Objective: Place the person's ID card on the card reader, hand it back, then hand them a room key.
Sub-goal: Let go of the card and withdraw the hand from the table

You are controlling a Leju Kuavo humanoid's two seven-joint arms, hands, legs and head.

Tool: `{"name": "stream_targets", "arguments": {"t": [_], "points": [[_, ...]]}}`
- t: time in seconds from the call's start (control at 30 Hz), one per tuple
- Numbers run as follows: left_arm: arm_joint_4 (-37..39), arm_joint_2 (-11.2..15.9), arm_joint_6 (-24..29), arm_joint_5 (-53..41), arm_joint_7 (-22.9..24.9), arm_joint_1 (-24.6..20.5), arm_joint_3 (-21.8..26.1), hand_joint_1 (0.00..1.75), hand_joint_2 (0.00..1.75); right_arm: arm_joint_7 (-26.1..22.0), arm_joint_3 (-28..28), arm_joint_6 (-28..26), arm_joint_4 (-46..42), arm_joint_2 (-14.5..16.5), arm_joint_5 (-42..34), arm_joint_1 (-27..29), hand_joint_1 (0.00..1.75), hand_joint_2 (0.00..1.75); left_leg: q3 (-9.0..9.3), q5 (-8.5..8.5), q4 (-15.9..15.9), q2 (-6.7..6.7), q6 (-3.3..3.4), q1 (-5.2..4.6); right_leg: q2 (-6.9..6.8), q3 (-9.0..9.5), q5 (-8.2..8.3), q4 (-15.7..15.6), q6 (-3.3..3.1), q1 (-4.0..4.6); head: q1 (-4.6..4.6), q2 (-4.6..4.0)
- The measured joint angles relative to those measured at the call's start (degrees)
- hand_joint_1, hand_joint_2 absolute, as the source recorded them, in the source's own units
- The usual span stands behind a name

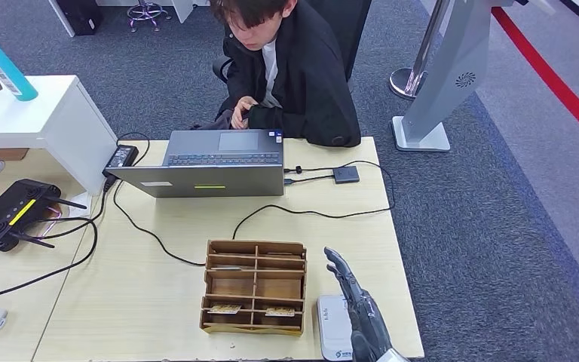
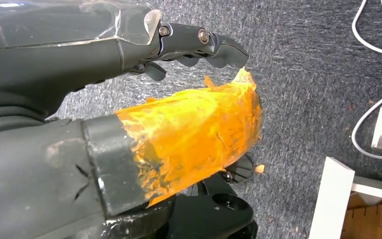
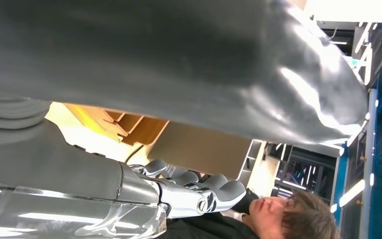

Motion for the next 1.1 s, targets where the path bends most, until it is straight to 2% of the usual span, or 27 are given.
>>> {"name": "stream_targets", "arguments": {"t": [0.23,0.43,0.53,0.67,0.83,0.97,1.1], "points": [[0.0,-0.04,0.16,0.07,-0.21,0.2,0.01,0.0,0.0,2.89,-0.02,3.59,0.0,0.01,-5.67,-0.27,0.0,0.0,-0.01,0.0,0.0,0.0,0.0,0.0,0.0,0.0,0.0,0.0,0.0,0.0,0.0,0.0],[0.0,-0.12,0.16,0.22,-0.22,0.23,0.02,0.0,0.0,8.66,-0.38,6.32,-0.64,0.95,-4.3,-3.03,0.0,0.0,0.0,0.01,0.0,0.0,-0.01,0.0,0.01,0.01,0.01,0.0,-0.01,0.0,0.0,0.0],[0.0,-0.14,0.16,0.45,-0.21,0.23,0.05,0.0,0.0,12.94,-0.58,8.65,-1.32,1.85,-5.53,-5.9,0.0,0.0,0.01,0.01,0.0,0.01,-0.01,0.0,0.02,0.01,0.01,0.01,-0.01,0.0,0.0,0.0],[0.0,-0.14,0.13,0.68,0.04,0.23,0.21,0.0,0.0,19.63,-0.05,11.84,-1.53,2.33,-11.93,-11.26,0.0,0.0,0.01,0.03,0.0,0.01,0.0,0.01,0.02,0.01,0.02,0.01,-0.01,0.0,-0.01,0.0],[0.0,-0.03,0.13,0.83,0.29,0.19,0.47,0.0,0.0,25.72,2.41,12.0,-0.5,2.38,-19.91,-18.57,0.0,0.0,-0.01,0.03,0.0,0.03,0.0,0.01,0.04,0.0,0.03,0.02,-0.01,0.0,-0.01,0.0],[0.0,0.09,0.26,0.84,0.61,0.2,0.49,0.0,0.0,28.14,5.11,10.5,0.7,2.36,-23.71,-24.29,0.0,0.0,-0.01,0.03,0.01,0.0,0.0,0.01,0.0,-0.01,0.02,0.02,-0.01,0.0,0.0,0.0],[0.0,0.31,0.2,0.93,0.69,0.3,0.52,0.0,0.0,27.48,6.31,11.38,2.01,1.96,-25.22,-26.5,0.0,0.0,-0.04,0.03,0.01,-0.01,0.0,0.01,0.0,-0.02,0.02,0.02,-0.01,0.0,0.0,0.0]]}}
